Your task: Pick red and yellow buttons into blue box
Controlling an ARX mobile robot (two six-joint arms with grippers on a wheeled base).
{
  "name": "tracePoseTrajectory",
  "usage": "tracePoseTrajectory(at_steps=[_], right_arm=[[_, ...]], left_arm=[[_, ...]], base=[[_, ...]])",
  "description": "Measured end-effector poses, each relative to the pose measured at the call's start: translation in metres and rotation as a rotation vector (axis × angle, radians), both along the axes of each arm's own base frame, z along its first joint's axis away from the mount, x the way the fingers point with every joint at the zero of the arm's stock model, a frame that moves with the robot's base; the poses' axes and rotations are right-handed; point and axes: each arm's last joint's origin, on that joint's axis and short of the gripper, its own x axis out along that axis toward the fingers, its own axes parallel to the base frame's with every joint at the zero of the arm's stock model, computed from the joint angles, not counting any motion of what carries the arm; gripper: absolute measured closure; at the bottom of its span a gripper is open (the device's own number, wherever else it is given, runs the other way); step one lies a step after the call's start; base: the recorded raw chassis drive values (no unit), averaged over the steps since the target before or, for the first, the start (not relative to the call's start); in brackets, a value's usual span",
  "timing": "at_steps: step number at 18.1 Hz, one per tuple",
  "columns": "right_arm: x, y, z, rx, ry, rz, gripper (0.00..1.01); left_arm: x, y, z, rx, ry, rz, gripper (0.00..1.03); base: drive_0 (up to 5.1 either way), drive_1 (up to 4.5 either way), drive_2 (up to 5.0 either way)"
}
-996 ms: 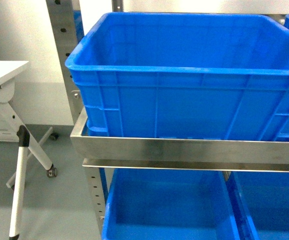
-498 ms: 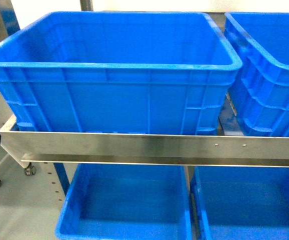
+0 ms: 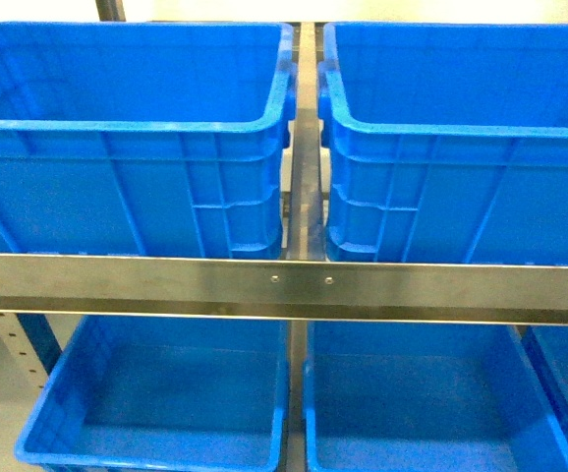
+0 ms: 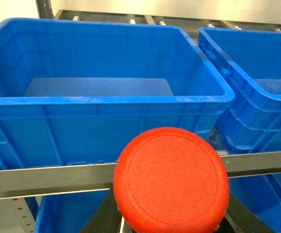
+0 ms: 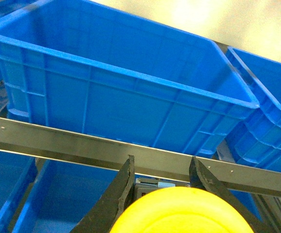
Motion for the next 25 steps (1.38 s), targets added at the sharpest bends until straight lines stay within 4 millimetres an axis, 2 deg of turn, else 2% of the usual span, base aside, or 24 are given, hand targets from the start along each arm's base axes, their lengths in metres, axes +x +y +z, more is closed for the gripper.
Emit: tracePoseTrajectory(at_steps=[8, 14, 21, 25], right_arm=[[0.0000, 0.0000, 0.0000, 0.000, 0.000, 0.000, 0.72], [0.0000, -0.0002, 0.0001, 0.000, -0.001, -0.005, 0.72], [0.0000, -0.0001, 0.0002, 0.000, -0.001, -0.003, 0.72], [0.0003, 0.0001, -0.0007, -0.002, 0.006, -0.003, 0.72]], left_arm=[[0.0000, 0.0000, 0.0000, 0.000, 0.000, 0.000, 0.78], [-0.0001, -0.0004, -0.0002, 0.000, 0.002, -0.004, 0.78], [-0.0001, -0.0001, 0.0001, 0.000, -0.001, -0.002, 0.78], [0.0004, -0.0001, -0.0007, 0.001, 0.005, -0.001, 0.78]], base=[[5.0, -2.43, -2.4], [0.0, 0.00, 0.0], [0.1, 4.42, -4.2], [0.0, 0.00, 0.0]])
